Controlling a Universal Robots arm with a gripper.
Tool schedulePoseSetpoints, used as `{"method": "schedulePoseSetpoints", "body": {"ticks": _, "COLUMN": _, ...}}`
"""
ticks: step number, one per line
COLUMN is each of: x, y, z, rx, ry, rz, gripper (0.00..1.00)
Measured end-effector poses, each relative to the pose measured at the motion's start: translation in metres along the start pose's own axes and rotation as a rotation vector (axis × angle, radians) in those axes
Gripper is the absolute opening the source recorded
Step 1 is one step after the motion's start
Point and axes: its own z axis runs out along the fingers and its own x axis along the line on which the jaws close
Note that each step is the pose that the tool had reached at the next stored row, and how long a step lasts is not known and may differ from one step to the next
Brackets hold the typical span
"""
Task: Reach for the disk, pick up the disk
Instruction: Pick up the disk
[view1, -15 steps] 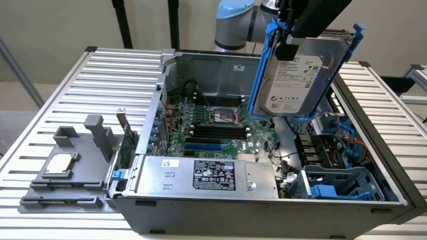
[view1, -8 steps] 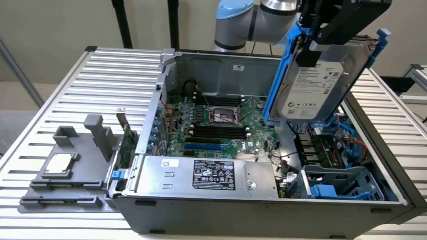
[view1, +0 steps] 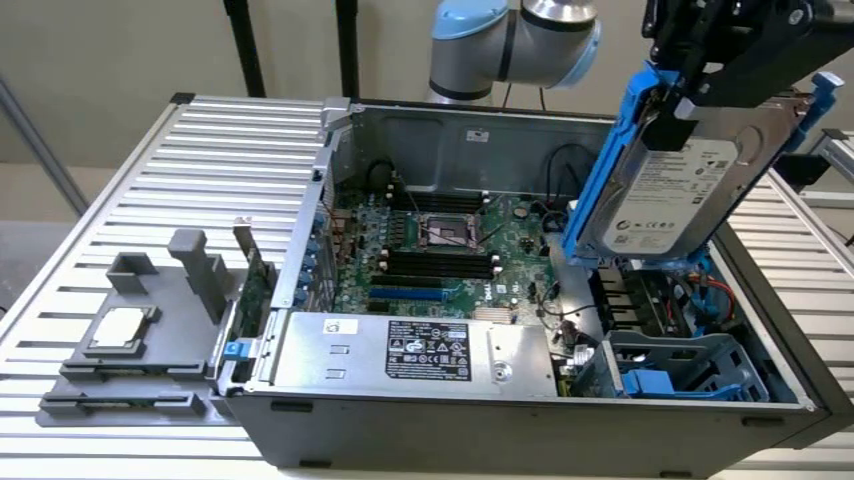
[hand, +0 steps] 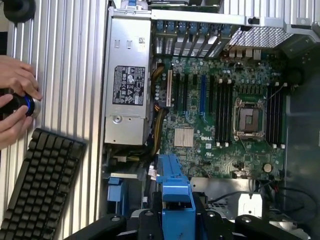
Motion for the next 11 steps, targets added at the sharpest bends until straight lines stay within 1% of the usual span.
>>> {"method": "schedulePoseSetpoints", "body": {"ticks": 5, "x": 0.010, "y": -0.0156, "z": -0.0007, "rx": -0.0025, "ry": 0.0000, "rz": 0.000, "gripper": 0.33}}
{"method": "schedulePoseSetpoints", "body": {"ticks": 11, "x": 0.023, "y": -0.0311, "z": -0.0016, "rx": -0.0056, "ry": -0.0002, "rz": 0.000, "gripper": 0.33}}
